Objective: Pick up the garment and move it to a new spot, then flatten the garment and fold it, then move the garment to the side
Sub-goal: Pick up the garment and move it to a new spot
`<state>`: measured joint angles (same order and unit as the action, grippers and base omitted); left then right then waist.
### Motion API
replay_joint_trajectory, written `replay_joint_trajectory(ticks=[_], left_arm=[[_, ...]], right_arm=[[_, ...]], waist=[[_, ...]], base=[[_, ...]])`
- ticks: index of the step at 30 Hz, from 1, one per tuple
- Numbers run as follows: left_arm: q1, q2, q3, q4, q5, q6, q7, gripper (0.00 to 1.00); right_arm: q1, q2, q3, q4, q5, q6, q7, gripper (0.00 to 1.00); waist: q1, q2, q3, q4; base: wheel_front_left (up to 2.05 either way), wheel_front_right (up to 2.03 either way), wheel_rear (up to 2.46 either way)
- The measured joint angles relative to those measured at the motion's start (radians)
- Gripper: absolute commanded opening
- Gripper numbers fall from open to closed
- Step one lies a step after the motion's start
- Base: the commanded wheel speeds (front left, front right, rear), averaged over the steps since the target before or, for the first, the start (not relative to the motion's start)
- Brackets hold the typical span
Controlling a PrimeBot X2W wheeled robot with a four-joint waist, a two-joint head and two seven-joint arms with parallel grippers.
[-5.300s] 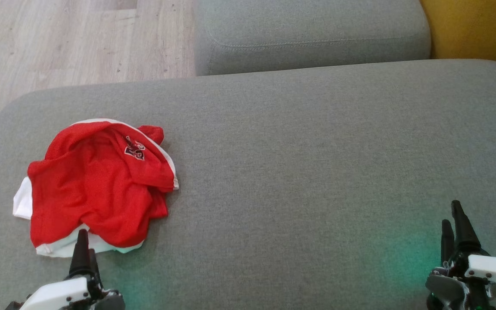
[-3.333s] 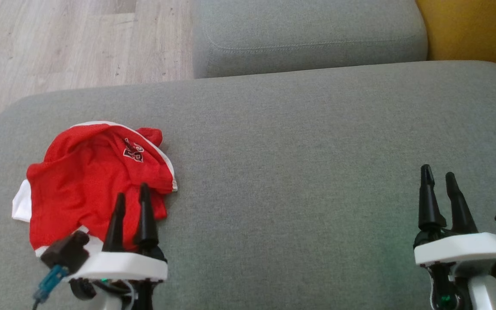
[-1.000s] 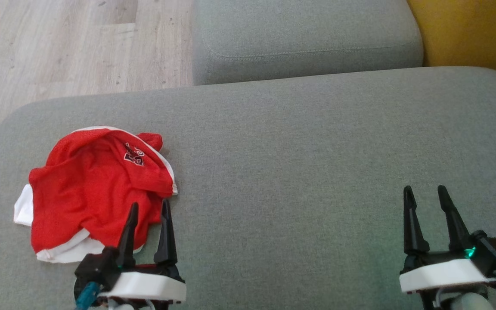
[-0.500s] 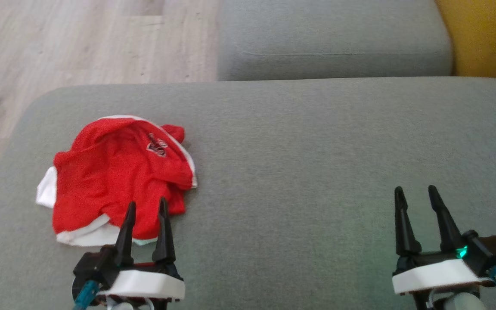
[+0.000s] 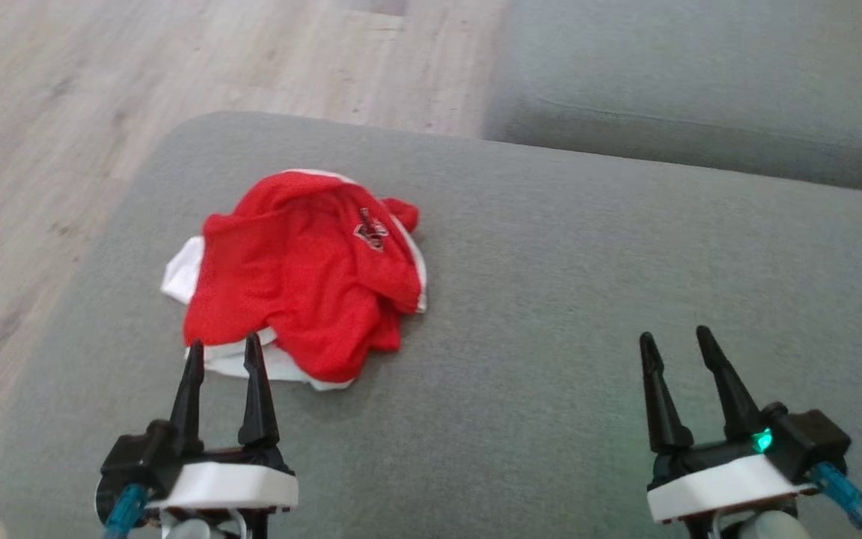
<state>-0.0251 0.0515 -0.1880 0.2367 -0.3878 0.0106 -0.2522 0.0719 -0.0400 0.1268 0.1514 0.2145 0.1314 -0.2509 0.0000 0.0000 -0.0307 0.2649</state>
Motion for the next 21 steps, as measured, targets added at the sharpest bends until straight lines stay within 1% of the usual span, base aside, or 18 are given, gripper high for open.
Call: replay_joint_trajectory(ticks=[5, 12, 17, 21], left_arm=[[0.001, 0.000, 0.007, 0.002, 0.001, 0.000, 0.000, 1.00], [0.001, 0.000, 0.020, 0.002, 0.011, -0.001, 0.000, 1.00], [0.001, 0.000, 0.035, 0.005, 0.011, -0.002, 0.000, 1.00], [-0.004, 0.012, 0.012, 0.044, 0.074, -0.022, 0.000, 1.00]], right_arm=[[0.000, 0.000, 0.025, 0.000, 0.006, 0.000, 0.000, 1.00], [0.000, 0.000, 0.028, 0.001, 0.006, 0.000, 0.000, 1.00], [0.000, 0.000, 0.036, 0.007, 0.015, 0.000, 0.000, 1.00], [0.000, 0.000, 0.044, 0.005, 0.014, 0.000, 0.000, 1.00]], waist=[[0.0000, 0.0000, -0.001, 0.060], [0.0000, 0.0000, -0.003, 0.129], [0.0000, 0.0000, -0.002, 0.158], [0.0000, 0.0000, 0.015, 0.150]], base=[[0.00, 0.00, 0.00], [0.00, 0.00, 0.00], [0.00, 0.00, 0.00], [0.00, 0.00, 0.00]])
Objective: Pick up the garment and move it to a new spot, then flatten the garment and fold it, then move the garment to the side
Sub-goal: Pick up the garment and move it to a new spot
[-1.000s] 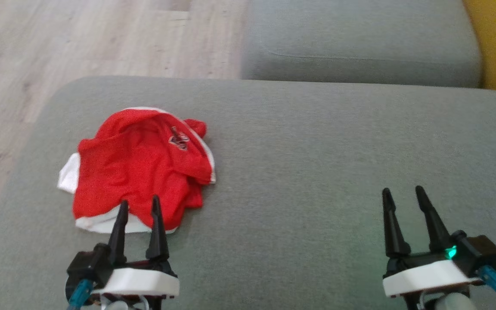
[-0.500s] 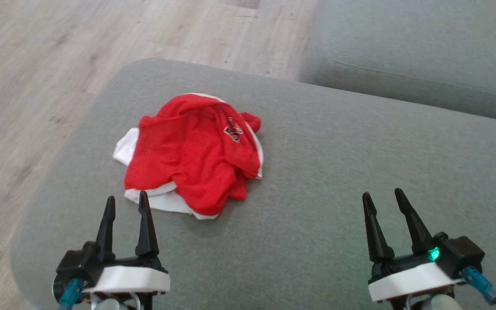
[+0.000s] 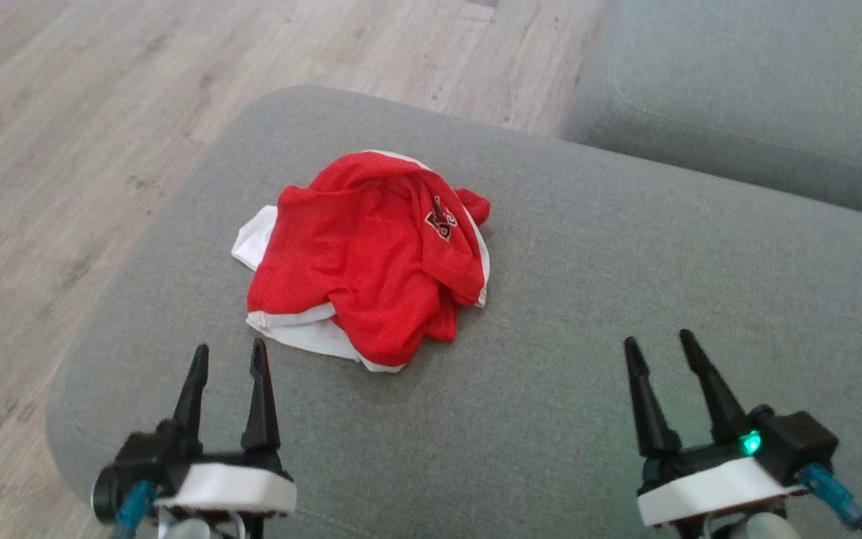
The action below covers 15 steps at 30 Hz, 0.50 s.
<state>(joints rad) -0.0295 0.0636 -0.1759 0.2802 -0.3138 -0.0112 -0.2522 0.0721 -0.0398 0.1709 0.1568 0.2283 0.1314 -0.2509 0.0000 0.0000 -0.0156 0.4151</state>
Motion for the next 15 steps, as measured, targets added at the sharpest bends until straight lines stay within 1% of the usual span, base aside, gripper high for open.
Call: replay_joint_trajectory(ticks=[3, 7, 8, 9, 11, 13, 14, 15], left_arm=[[-0.056, 0.020, -0.005, 0.023, 0.009, -0.018, 0.002, 1.00], [-0.234, 0.082, -0.024, 0.064, 0.031, -0.055, 0.083, 1.00], [-0.286, 0.099, -0.037, 0.079, 0.043, -0.067, 0.112, 1.00], [-0.389, 0.123, -0.062, 0.123, 0.052, -0.087, 0.177, 1.00], [-0.480, 0.151, -0.101, 0.182, 0.065, -0.100, 0.252, 1.00], [-0.550, 0.193, -0.166, 0.240, 0.085, -0.114, 0.332, 1.00], [-0.599, 0.228, -0.223, 0.295, 0.090, -0.120, 0.395, 1.00], [-0.616, 0.243, -0.255, 0.313, 0.078, -0.121, 0.411, 1.00]], right_arm=[[-0.001, -0.001, -0.023, -0.004, 0.000, 0.000, 0.000, 1.00], [-0.022, -0.001, -0.033, -0.008, -0.003, 0.000, 0.000, 1.00], [-0.034, -0.001, -0.034, -0.011, -0.011, 0.000, 0.000, 1.00], [-0.065, -0.001, -0.034, -0.015, -0.025, 0.000, 0.000, 1.00], [-0.099, -0.001, -0.033, -0.017, -0.028, 0.000, 0.000, 1.00], [-0.123, -0.002, -0.034, -0.020, -0.028, 0.000, 0.000, 1.00], [-0.134, -0.003, -0.034, -0.021, -0.030, 0.000, 0.000, 1.00], [-0.136, -0.004, -0.033, -0.020, -0.030, 0.000, 0.000, 1.00]], waist=[[0.0000, 0.0000, 0.023, -0.012], [0.0001, 0.0000, 0.074, -0.035], [0.0001, 0.0000, 0.090, -0.041], [0.0002, 0.0000, 0.122, -0.053], [0.0004, 0.0000, 0.152, -0.069], [0.0003, 0.0000, 0.176, -0.087], [0.0004, 0.0000, 0.198, -0.106], [0.0004, 0.0000, 0.208, -0.116]], base=[[0.00, 0.00, 0.00], [0.00, 0.00, 0.00], [0.00, 0.00, 0.00], [0.00, 0.00, 0.00], [0.00, 0.00, 0.00], [0.00, 0.00, 0.00], [0.00, 0.00, 0.00], [0.00, 0.00, 0.00]])
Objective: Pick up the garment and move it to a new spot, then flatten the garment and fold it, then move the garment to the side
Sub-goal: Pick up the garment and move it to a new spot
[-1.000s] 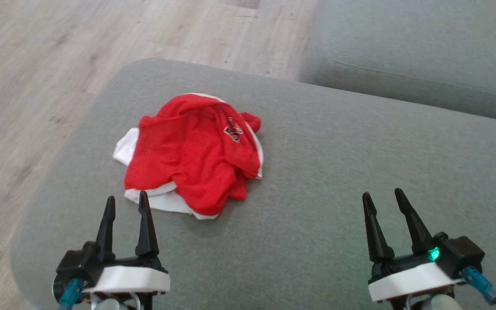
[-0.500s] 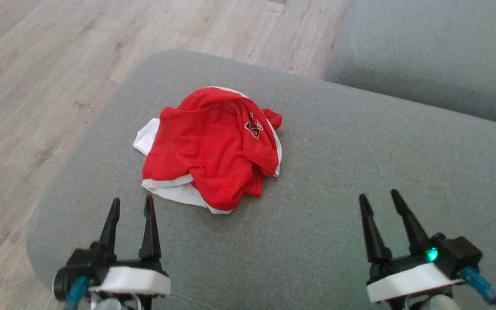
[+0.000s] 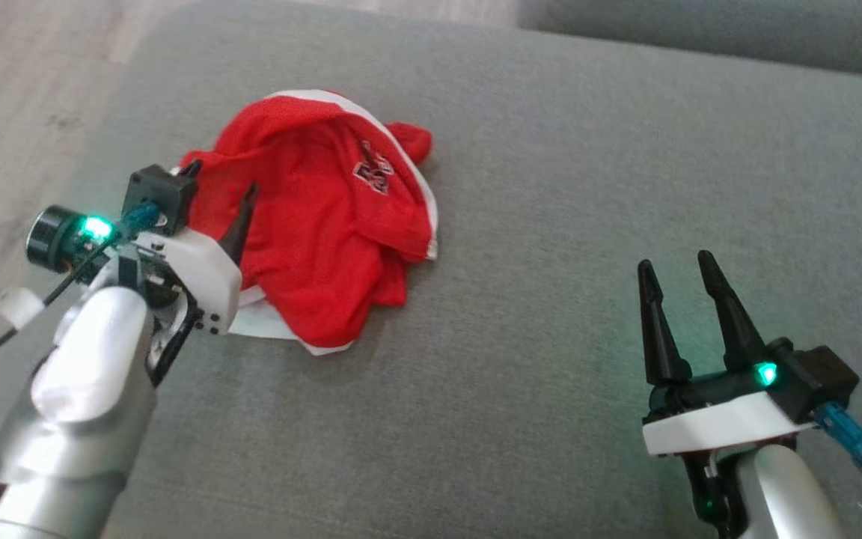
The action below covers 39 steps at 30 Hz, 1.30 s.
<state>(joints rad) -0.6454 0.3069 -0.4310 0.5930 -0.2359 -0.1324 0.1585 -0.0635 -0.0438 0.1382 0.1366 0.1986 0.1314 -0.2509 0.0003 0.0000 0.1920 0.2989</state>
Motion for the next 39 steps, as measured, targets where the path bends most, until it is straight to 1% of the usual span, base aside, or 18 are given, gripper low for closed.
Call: replay_joint_trajectory(ticks=[2, 7, 10, 12, 15, 17, 20, 24, 28, 30, 32, 34, 37, 39], left_arm=[[-0.031, 0.030, -0.061, 0.023, -0.015, 0.000, 0.007, 1.00], [-0.115, 0.086, -0.148, 0.094, -0.064, 0.000, 0.008, 1.00], [-0.143, 0.108, -0.171, 0.157, -0.066, 0.000, 0.020, 1.00], [-0.156, 0.122, -0.183, 0.189, -0.048, 0.001, 0.012, 1.00], [-0.176, 0.121, -0.186, 0.236, -0.045, 0.001, 0.007, 1.00], [-0.186, 0.117, -0.195, 0.253, -0.047, 0.000, 0.004, 0.00], [-0.191, 0.112, -0.199, 0.258, -0.056, 0.000, -0.021, 0.00], [-0.197, 0.108, -0.206, 0.250, -0.071, 0.000, -0.083, 0.00], [-0.198, 0.093, -0.178, 0.198, -0.138, 0.000, -0.142, 0.00], [-0.197, 0.076, -0.157, 0.148, -0.190, 0.000, -0.158, 0.00], [-0.192, 0.071, -0.153, 0.078, -0.218, 0.000, -0.170, 0.00], [-0.172, 0.063, -0.124, 0.005, -0.276, 0.000, -0.172, 0.00], [-0.108, 0.056, -0.091, -0.120, -0.361, 0.001, -0.136, 0.00], [-0.053, 0.043, -0.069, -0.207, -0.422, 0.016, -0.104, 0.00]], right_arm=[[-0.005, 0.000, 0.007, 0.000, -0.001, 0.000, 0.000, 1.00], [-0.020, -0.001, 0.017, 0.000, -0.001, 0.000, 0.000, 1.00], [-0.032, -0.002, 0.019, 0.000, -0.001, 0.000, 0.000, 1.00], [-0.036, -0.002, 0.020, 0.000, -0.001, 0.000, 0.000, 1.00], [-0.038, -0.002, 0.018, 0.000, -0.001, 0.000, 0.000, 1.00], [-0.040, -0.002, 0.016, 0.000, -0.007, 0.000, 0.000, 1.00], [-0.046, -0.002, 0.016, 0.000, -0.007, 0.000, 0.000, 1.00], [-0.050, -0.002, 0.014, 0.001, -0.007, 0.000, 0.000, 1.00], [-0.047, -0.002, 0.010, 0.003, -0.003, 0.000, 0.000, 1.00], [-0.044, -0.002, 0.010, 0.006, 0.006, 0.000, 0.000, 1.00], [-0.036, -0.002, 0.010, 0.008, 0.013, 0.000, 0.000, 1.00], [-0.020, -0.002, 0.007, 0.008, 0.023, 0.000, 0.000, 1.00], [0.004, -0.002, -0.004, 0.011, 0.038, 0.000, 0.000, 1.00], [0.015, -0.002, -0.007, 0.011, 0.041, 0.000, 0.000, 1.00]], waist=[[-0.0001, 0.0000, 0.017, -0.019], [-0.0002, 0.0000, 0.056, -0.060], [-0.0002, 0.0000, 0.073, -0.080], [-0.0002, 0.0000, 0.081, -0.090], [-0.0003, 0.0000, 0.093, -0.102], [-0.0003, 0.0000, 0.098, -0.107], [-0.0002, 0.0000, 0.099, -0.111], [-0.0003, 0.0000, 0.084, -0.115], [-0.0004, 0.0000, 0.055, -0.115], [-0.0003, 0.0000, 0.035, -0.115], [-0.0004, 0.0000, 0.012, -0.115], [-0.0004, 0.0000, -0.013, -0.117], [-0.0005, 0.0000, -0.049, -0.120], [-0.0006, 0.0000, -0.069, -0.123]], base=[[0.00, 0.00, 0.00], [0.00, 0.00, 0.00], [0.00, 0.00, 0.00], [0.00, 0.00, 0.00], [0.00, 0.00, 0.00], [0.00, 0.00, 0.00], [0.00, 0.00, 0.00], [0.00, 0.00, 0.00], [0.00, 0.00, 0.00], [0.00, 0.00, 0.00], [0.00, 0.00, 0.00], [0.00, 0.00, 0.00], [0.00, 0.00, 0.00], [0.00, 0.00, 0.00]])
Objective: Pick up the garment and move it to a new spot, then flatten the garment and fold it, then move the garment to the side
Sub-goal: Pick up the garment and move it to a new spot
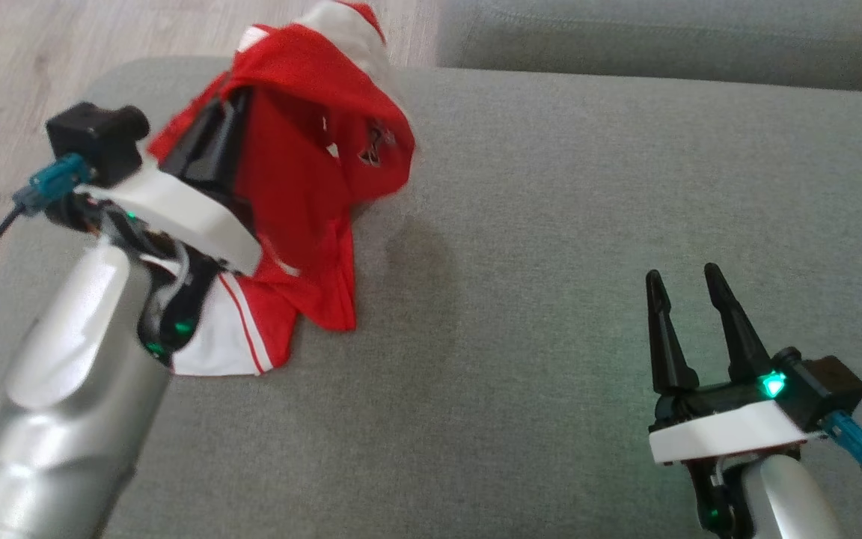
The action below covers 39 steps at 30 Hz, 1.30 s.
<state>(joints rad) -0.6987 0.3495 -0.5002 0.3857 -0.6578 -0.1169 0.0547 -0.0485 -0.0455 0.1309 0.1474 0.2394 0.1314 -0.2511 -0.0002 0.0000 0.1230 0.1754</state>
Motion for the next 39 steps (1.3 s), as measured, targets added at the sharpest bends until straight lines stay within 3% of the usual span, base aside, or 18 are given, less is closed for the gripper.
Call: replay_joint_trajectory(ticks=[6, 11, 15, 24, 25, 26, 27, 28, 33, 39], left_arm=[[0.060, -0.017, 0.004, -0.230, -0.057, 0.073, 0.110, 0.00], [0.060, -0.053, -0.031, -0.311, -0.055, 0.121, 0.160, 0.00], [0.057, -0.086, -0.105, -0.297, 0.005, 0.151, 0.182, 0.00], [-0.049, -0.156, -0.233, -0.114, 0.165, 0.158, 0.150, 0.00], [-0.063, -0.165, -0.246, -0.086, 0.180, 0.157, 0.137, 0.07], [-0.076, -0.172, -0.260, -0.054, 0.201, 0.153, 0.123, 0.07], [-0.084, -0.181, -0.267, -0.025, 0.209, 0.151, 0.109, 0.80], [-0.088, -0.192, -0.276, 0.004, 0.210, 0.147, 0.107, 1.00], [-0.079, -0.241, -0.308, 0.081, 0.189, 0.100, 0.069, 1.00], [-0.040, -0.222, -0.276, 0.103, 0.179, 0.120, -0.039, 1.00]], right_arm=[[0.002, 0.000, 0.000, -0.001, 0.007, 0.000, 0.000, 1.00], [0.000, 0.000, 0.004, -0.002, 0.024, 0.000, 0.000, 1.00], [-0.007, 0.000, 0.009, -0.007, 0.040, 0.000, 0.000, 1.00], [-0.041, 0.000, 0.033, -0.032, 0.081, 0.000, 0.000, 1.00], [-0.042, 0.000, 0.035, -0.035, 0.085, 0.000, 0.000, 1.00], [-0.042, 0.000, 0.037, -0.038, 0.089, 0.000, 0.000, 1.00], [-0.042, 0.000, 0.037, -0.039, 0.092, 0.000, 0.000, 1.00], [-0.042, 0.000, 0.038, -0.041, 0.094, 0.000, 0.000, 1.00], [-0.040, 0.000, 0.026, -0.047, 0.095, 0.000, 0.000, 1.00], [-0.030, 0.000, -0.012, -0.050, 0.084, 0.000, 0.000, 1.00]], waist=[[0.0001, 0.0000, -0.018, -0.025], [0.0002, 0.0000, -0.013, -0.070], [0.0002, 0.0000, -0.007, -0.140], [0.0002, 0.0000, 0.010, -0.321], [0.0002, 0.0000, 0.013, -0.343], [0.0002, 0.0000, 0.015, -0.365], [0.0002, 0.0000, 0.018, -0.385], [0.0002, 0.0000, 0.020, -0.404], [0.0002, 0.0000, 0.030, -0.462], [0.0002, 0.0000, 0.022, -0.414]], base=[[0.00, 0.00, 0.00], [0.00, 0.00, 0.00], [0.00, 0.00, 0.00], [0.00, 0.00, 0.00], [0.00, 0.00, 0.00], [0.00, 0.00, 0.00], [0.00, 0.00, 0.00], [0.00, 0.00, 0.00], [0.00, 0.00, 0.00], [0.00, 0.00, 0.00]])
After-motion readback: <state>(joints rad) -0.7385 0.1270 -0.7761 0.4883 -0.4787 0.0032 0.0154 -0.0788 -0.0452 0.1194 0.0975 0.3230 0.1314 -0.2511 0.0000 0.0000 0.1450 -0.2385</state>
